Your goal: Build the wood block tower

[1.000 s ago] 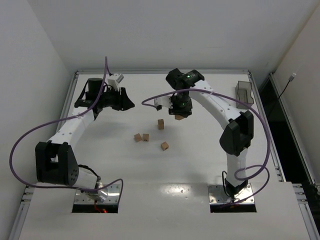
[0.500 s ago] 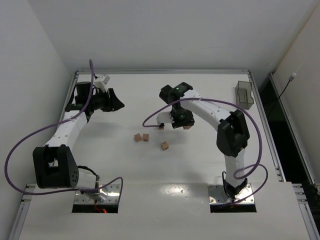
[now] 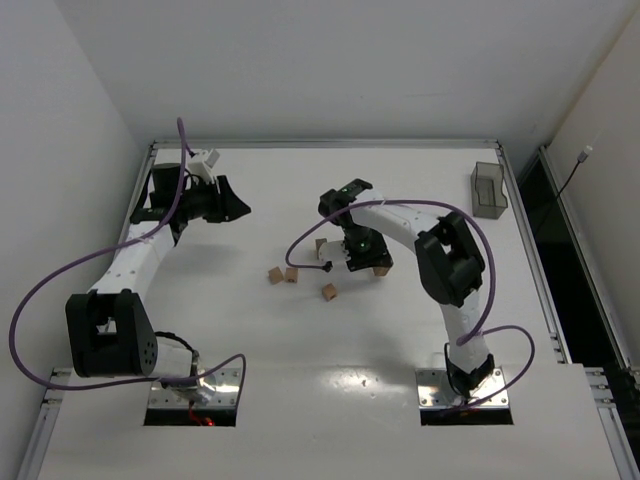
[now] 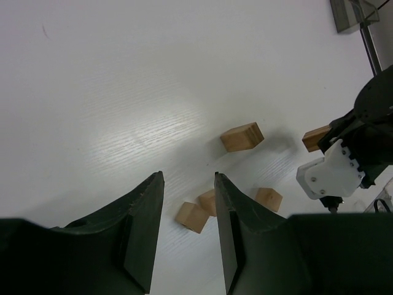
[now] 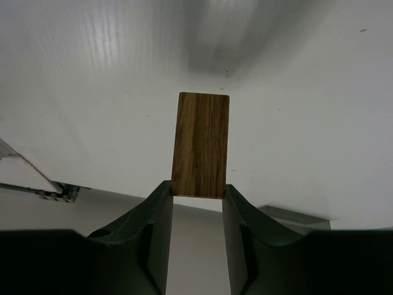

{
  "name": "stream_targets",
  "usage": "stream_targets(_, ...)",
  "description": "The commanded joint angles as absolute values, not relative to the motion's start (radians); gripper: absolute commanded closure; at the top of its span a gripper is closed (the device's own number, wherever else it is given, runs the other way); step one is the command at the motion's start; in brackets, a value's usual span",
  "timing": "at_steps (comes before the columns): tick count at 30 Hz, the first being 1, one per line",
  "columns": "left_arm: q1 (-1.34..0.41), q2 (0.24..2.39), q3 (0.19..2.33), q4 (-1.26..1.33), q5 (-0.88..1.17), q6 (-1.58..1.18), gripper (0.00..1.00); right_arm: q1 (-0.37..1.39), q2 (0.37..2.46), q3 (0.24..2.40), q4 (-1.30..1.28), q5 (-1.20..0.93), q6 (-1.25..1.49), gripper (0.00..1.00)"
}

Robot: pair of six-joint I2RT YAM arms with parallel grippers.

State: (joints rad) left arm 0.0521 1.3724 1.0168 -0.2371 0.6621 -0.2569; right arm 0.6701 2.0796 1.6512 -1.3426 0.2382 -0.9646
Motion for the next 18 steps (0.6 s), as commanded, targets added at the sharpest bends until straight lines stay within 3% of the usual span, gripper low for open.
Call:
stream_targets(1, 0.058, 1.359, 1.019, -0.206, 0.684, -0.275, 0.65, 0.675, 2.118, 1.651, -1.407, 0.241, -0.928, 1.0)
stream_targets(9, 0.058, 1.359, 1.019, -0.196, 0.684, -0.275, 0.65, 0.675, 2.178, 1.671, -1.407, 0.219, -0.884, 0.99)
stream_targets(14, 0.058, 1.359, 1.009, -0.187, 0.675, -0.275, 0.65, 0.684, 2.187, 1.692, -1.407, 0.189, -0.874, 0.73)
stream_targets(18, 0.058, 1.359, 1.009, -0.187, 0.675, -0.275, 0.65, 0.693, 2.187, 1.692, -1.407, 0.155, -0.865, 0.6)
